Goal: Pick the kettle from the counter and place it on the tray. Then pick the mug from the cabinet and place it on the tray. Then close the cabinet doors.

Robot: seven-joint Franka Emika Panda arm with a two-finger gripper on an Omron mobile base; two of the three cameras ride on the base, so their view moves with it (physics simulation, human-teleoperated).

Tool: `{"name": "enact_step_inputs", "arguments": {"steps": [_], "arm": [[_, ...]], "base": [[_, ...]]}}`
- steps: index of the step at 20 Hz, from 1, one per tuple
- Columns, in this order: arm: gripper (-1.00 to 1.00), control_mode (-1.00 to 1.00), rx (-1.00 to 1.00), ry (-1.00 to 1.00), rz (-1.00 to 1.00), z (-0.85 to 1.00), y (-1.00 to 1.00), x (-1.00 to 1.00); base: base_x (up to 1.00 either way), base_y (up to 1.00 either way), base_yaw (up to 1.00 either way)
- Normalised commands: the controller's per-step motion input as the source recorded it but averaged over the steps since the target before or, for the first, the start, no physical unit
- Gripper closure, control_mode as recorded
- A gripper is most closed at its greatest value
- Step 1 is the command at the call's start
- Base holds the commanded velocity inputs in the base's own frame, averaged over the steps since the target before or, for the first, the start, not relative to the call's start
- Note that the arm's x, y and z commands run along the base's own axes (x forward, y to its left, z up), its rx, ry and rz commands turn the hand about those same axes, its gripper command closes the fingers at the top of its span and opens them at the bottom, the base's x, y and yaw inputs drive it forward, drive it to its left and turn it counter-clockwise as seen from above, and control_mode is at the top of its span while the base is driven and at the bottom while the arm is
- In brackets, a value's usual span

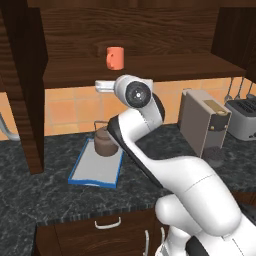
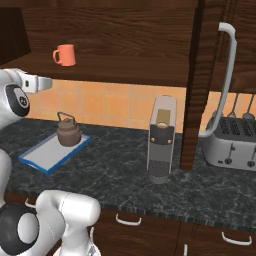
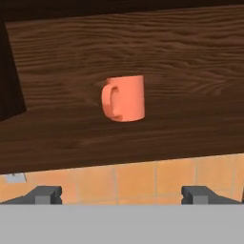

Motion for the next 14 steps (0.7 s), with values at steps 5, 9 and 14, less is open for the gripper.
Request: {"name": "enact_step_inputs", "arguments": {"steps": [5,9,14], "arm": [[-1.0,-1.0,0.0,0.02,0.0,0.0,0.02,0.39],[-1.0,-1.0,0.0,0.0,0.0,0.0,0.04,0.55],[-1.0,-1.0,0.0,-0.05,0.0,0.27,0.01,0.41]], "base": [[0.0,0.0,0.0],[0.0,0.0,0.0],[0.0,0.0,0.0]]}}
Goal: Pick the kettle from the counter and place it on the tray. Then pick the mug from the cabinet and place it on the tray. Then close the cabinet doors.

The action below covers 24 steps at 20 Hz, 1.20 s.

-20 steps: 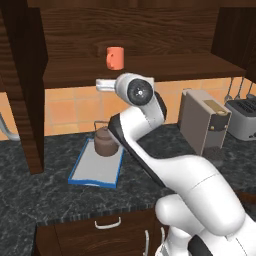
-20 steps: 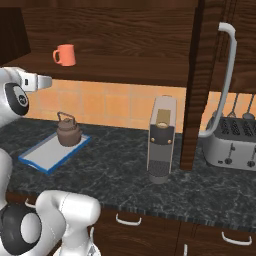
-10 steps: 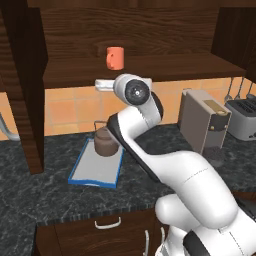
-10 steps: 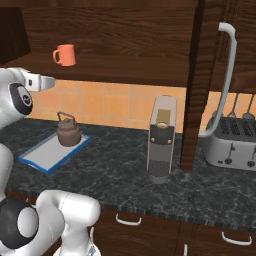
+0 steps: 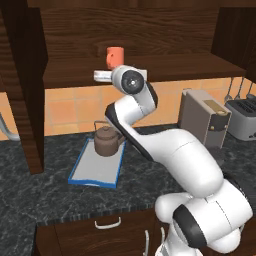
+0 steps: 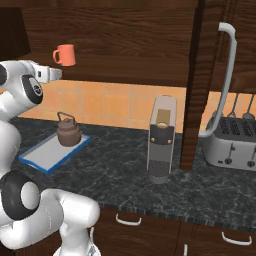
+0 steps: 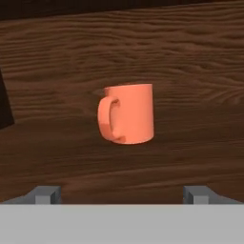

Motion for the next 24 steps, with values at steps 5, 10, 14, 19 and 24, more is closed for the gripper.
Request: {"name": "enact_step_inputs", "arguments": {"steps": [5,10,14,19,24], "arm": [[-1.0,-1.0,0.0,-0.06,-0.05,0.35,0.19,0.21],[-1.0,-1.0,0.0,0.0,-0.1,0.02,0.08,0.38],[-1.0,-1.0,-0.01,0.0,-0.12,0.03,0.31,0.23],[-1.0,-1.0,0.0,0.0,-0.11,0.0,0.15,0.47],[-1.0,-1.0,0.0,-0.01,-0.04,0.0,-0.02,0.41]], "base": [[0.0,0.0,0.0],[0.0,0.0,0.0],[0.0,0.0,0.0],[0.0,0.0,0.0],[0.0,0.0,0.0]]}}
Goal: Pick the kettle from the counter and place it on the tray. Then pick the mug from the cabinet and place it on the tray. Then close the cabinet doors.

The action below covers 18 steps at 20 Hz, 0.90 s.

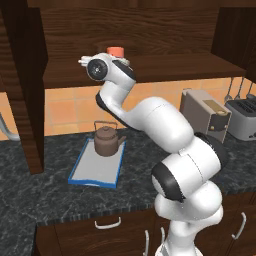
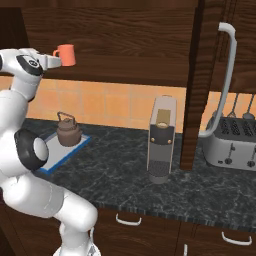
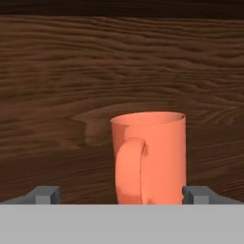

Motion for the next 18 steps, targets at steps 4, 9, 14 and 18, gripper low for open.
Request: {"name": "enact_step_inputs", "arguments": {"steps": [4,9,14,18], "arm": [[-1.0,-1.0,0.01,-0.02,0.0,0.0,-0.17,0.1],[-1.0,-1.0,0.0,0.0,0.0,0.0,-0.1,0.21],[1.0,-1.0,0.0,-0.01,0.0,0.0,-0.16,0.15],[1.0,-1.0,0.01,-0.06,0.0,0.0,-0.23,0.0]], "base": [[0.0,0.0,0.0],[0.0,0.0,0.0],[0.0,0.0,0.0],[0.0,0.0,0.0]]}}
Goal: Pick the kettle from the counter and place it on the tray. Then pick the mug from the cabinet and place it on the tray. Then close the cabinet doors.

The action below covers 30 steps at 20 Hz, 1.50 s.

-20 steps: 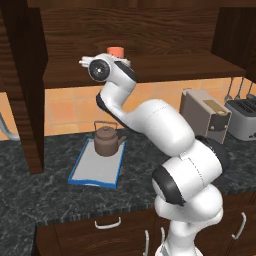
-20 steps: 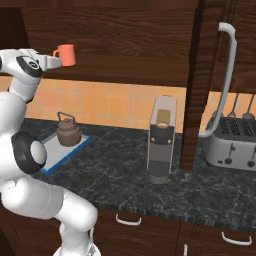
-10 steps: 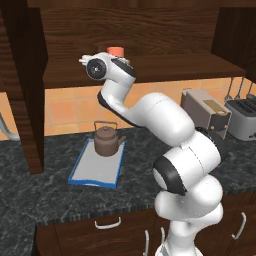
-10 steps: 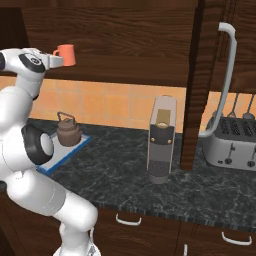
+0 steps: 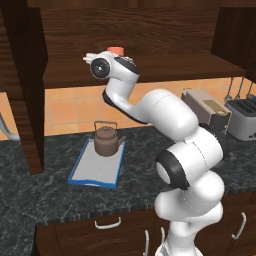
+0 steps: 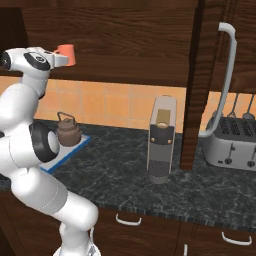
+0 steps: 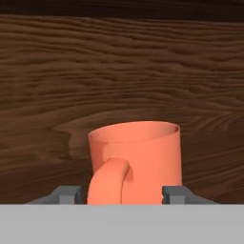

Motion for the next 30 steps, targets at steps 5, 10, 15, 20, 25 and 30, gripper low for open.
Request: {"name": "enact_step_inputs", "arguments": {"steps": [5,10,15,20,25,30], "arm": [[1.0,-1.0,0.01,-0.03,0.0,0.0,-0.16,0.0],[1.0,-1.0,0.0,0.0,0.0,-0.05,-0.02,0.0],[1.0,-1.0,0.01,0.0,-0.01,-0.08,0.0,-0.08],[1.0,-1.0,0.09,-0.12,-0.08,-0.21,-0.14,-0.83],[1.0,-1.0,0.11,-0.14,-0.12,0.0,-0.08,-1.0],[1.0,-1.0,0.05,-0.03,0.05,-0.05,-0.25,-0.99]], "base": [[0.0,0.0,0.0],[0.0,0.0,0.0],[0.0,0.0,0.0],[0.0,0.0,0.0],[0.0,0.0,0.0],[0.0,0.0,0.0]]}}
